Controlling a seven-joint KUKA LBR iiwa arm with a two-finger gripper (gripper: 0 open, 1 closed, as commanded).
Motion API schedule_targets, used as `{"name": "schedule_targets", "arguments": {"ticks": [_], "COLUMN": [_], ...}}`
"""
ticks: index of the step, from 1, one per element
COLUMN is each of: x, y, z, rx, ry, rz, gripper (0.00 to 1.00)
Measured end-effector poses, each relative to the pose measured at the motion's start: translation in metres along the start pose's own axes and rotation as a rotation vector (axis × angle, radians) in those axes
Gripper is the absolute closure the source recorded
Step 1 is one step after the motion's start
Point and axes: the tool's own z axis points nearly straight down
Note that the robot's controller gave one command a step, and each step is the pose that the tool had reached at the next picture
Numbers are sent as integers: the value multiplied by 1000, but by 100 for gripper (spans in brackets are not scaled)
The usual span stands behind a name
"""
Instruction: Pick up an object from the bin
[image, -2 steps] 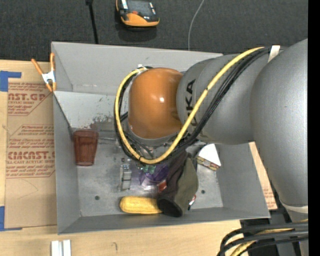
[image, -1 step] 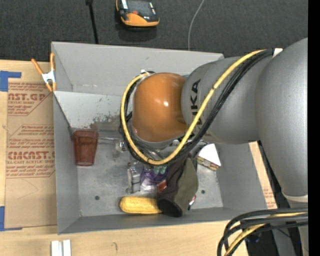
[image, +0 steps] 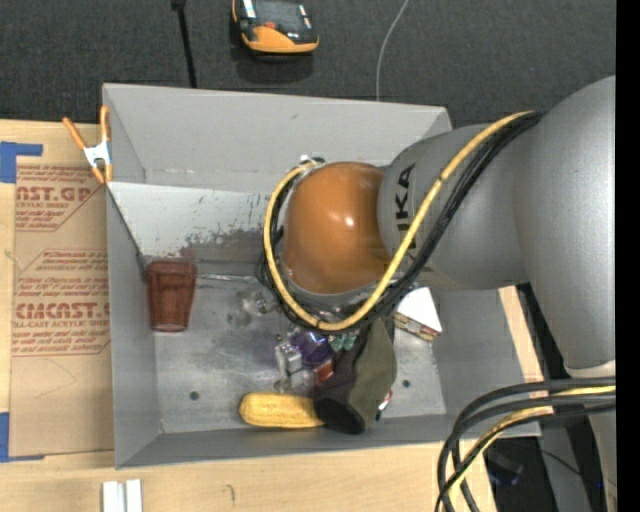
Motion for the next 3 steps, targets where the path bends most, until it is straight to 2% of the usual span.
{"name": "schedule_targets", "arguments": {"ticks": [1,2,3], "x": [27,39,36], "y": [-20,-37,-65], "z": [2,2,40], "rx": [-1,-1,-1], "ry": [5,4,-7], "rz": [113,-53,-13], "gripper": [0,0,0]}}
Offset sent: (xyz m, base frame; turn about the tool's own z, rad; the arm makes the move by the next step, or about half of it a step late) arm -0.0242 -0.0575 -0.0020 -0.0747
